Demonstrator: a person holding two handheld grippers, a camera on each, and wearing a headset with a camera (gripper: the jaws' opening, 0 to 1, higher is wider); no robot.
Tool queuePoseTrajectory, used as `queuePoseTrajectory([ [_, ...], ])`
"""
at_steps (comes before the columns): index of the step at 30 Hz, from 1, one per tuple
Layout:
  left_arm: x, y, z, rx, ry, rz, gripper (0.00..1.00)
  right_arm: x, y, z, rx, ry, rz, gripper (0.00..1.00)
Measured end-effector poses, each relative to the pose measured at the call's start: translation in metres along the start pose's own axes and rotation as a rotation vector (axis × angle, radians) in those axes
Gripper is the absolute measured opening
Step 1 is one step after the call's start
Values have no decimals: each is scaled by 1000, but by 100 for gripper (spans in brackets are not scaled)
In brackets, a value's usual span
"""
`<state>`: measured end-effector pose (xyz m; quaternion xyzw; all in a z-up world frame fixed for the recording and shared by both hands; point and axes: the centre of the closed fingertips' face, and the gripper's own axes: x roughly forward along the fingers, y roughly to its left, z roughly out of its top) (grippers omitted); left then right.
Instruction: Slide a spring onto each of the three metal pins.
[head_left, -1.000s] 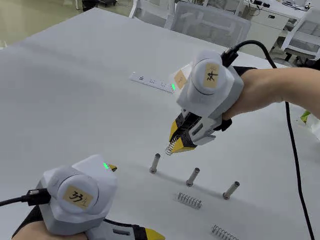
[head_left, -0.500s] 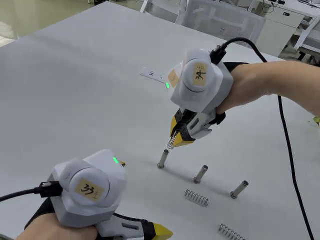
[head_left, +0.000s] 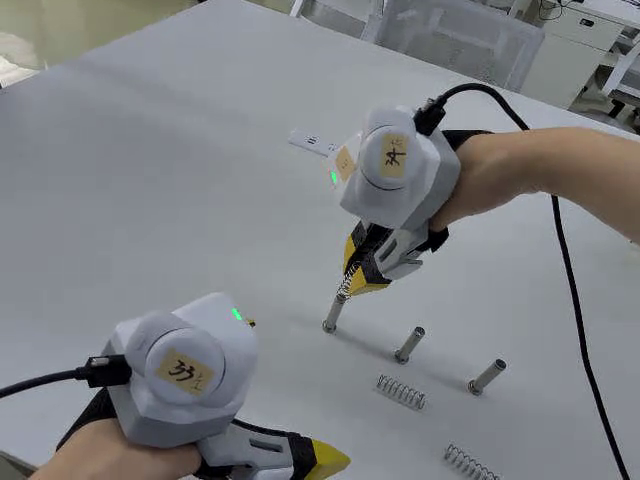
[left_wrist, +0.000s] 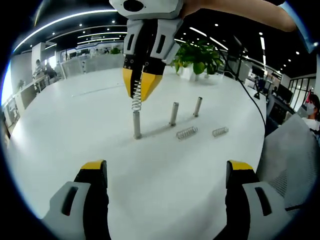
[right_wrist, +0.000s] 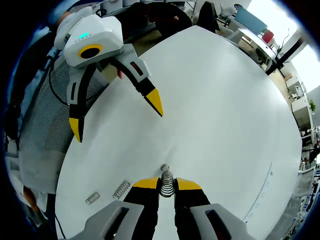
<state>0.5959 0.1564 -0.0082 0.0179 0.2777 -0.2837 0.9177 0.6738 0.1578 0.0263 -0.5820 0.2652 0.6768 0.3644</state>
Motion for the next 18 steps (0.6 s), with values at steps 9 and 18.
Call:
queuePoseTrajectory([
  [9,1,0,-2,-10,4,1,98,6,-2,-2,-5,8,15,7],
  [18,1,1,-5,-22,7,1,97,16,-8,-9,-19,29,23,7],
])
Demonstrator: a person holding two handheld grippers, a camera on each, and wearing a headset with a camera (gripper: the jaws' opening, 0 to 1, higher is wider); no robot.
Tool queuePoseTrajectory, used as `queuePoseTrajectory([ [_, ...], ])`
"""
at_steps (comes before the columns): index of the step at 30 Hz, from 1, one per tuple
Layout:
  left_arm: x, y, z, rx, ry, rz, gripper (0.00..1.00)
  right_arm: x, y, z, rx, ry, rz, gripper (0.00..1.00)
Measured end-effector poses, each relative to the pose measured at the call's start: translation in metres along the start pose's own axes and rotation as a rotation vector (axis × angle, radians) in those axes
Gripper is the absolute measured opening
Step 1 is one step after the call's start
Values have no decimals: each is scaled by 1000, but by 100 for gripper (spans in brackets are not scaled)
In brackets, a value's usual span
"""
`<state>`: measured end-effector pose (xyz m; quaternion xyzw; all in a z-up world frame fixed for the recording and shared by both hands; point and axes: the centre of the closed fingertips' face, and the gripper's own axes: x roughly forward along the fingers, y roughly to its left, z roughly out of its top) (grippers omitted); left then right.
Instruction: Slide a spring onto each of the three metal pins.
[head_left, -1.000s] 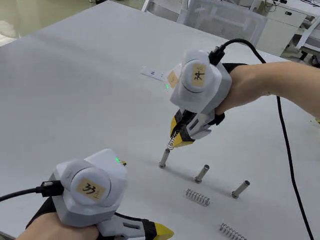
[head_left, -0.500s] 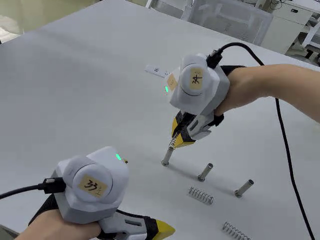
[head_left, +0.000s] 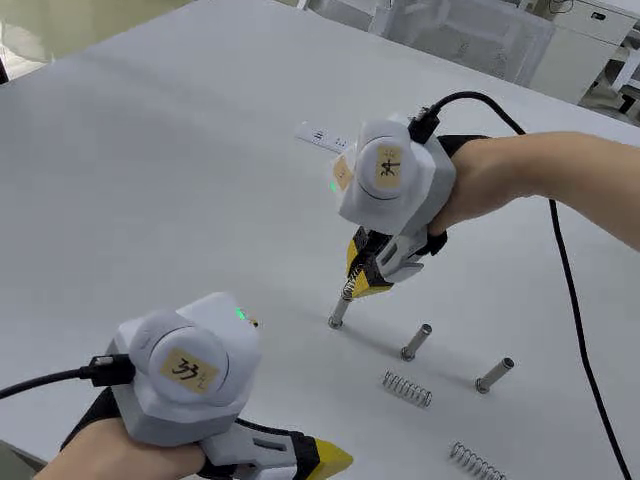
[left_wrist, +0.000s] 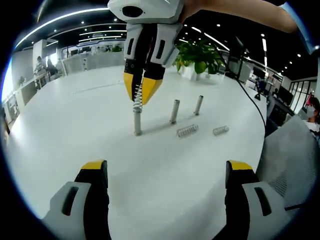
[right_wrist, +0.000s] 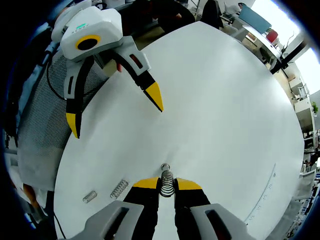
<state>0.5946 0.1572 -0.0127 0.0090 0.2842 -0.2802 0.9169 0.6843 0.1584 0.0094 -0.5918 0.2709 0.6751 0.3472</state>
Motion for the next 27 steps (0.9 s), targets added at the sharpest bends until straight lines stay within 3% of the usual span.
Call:
queuePoseTrajectory([
  [27,-1,4,-6,-23,9,10,96,32,3,-2,-6,39,24,7],
])
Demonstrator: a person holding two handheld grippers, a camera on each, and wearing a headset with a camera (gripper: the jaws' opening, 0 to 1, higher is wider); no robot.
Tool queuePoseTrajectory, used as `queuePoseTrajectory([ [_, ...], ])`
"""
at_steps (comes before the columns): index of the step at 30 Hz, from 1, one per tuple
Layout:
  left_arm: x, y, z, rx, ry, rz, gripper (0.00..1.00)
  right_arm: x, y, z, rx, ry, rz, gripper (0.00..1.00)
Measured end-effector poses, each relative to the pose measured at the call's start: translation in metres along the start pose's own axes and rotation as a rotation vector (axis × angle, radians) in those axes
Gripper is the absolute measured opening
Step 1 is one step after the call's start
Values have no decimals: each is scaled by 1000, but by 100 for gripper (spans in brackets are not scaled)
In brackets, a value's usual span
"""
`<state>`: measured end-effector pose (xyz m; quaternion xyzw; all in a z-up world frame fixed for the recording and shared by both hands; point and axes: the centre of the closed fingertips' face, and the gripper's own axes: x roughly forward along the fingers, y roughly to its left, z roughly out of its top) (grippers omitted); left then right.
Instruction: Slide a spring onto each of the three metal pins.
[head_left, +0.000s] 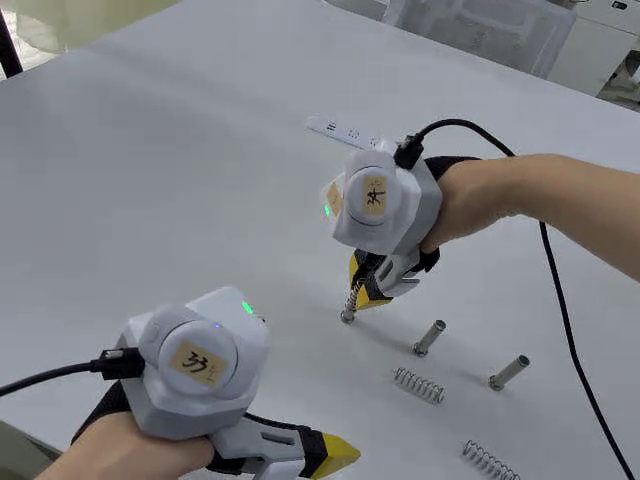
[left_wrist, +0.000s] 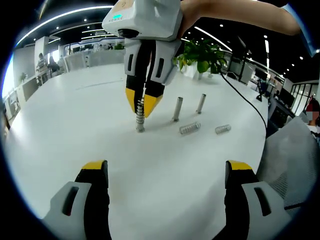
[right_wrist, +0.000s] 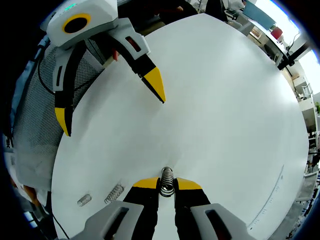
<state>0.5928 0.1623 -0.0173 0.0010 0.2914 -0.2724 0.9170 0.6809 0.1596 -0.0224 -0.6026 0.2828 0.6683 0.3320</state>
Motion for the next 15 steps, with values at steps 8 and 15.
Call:
queuePoseTrajectory([
  [8,0,0,-1,-4,2,1,96,7,0,-1,2,9,2,7],
  [15,-1,1,-1,-6,2,3,96,9,0,-2,8,8,3,8],
])
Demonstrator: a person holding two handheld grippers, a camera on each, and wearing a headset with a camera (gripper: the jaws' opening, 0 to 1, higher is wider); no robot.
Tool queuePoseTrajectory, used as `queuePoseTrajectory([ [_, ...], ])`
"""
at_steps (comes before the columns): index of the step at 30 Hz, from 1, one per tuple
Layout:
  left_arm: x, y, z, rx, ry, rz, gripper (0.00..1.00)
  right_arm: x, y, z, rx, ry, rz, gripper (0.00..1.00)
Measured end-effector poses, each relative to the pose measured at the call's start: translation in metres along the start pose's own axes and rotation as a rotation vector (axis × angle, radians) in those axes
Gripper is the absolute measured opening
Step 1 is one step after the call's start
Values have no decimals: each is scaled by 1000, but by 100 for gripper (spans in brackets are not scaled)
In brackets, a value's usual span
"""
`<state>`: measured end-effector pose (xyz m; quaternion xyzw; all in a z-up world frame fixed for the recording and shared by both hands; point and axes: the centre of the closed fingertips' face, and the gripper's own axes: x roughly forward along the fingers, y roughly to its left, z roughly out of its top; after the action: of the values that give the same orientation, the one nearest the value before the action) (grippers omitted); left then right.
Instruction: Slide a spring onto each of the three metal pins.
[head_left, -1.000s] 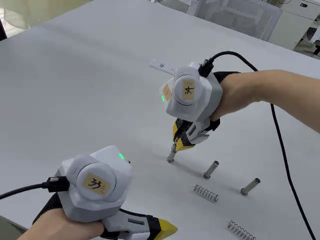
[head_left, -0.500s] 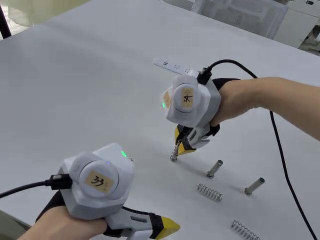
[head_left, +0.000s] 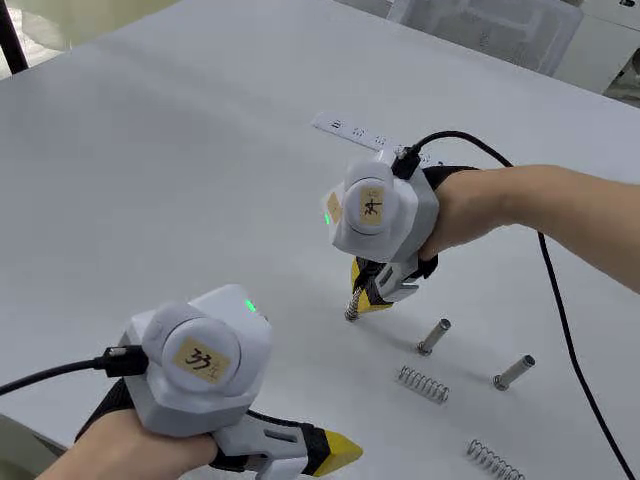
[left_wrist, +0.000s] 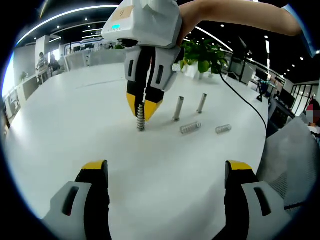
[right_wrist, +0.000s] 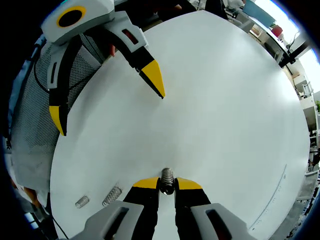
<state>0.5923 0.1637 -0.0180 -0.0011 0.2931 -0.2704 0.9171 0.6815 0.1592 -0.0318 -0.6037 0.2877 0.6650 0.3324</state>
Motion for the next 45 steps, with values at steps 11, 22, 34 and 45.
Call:
queuePoseTrajectory([
  [11,1,2,2,-7,-6,-2,96,-1,-5,-1,36,-27,-18,26],
  [22,0,3,9,-2,-20,-2,96,-4,-3,0,87,-104,-52,68],
  [34,-1,3,13,10,-33,-2,96,-7,2,-7,156,-142,-111,99],
  [45,-2,0,20,34,-41,-17,96,-25,17,-19,273,-240,-169,99],
])
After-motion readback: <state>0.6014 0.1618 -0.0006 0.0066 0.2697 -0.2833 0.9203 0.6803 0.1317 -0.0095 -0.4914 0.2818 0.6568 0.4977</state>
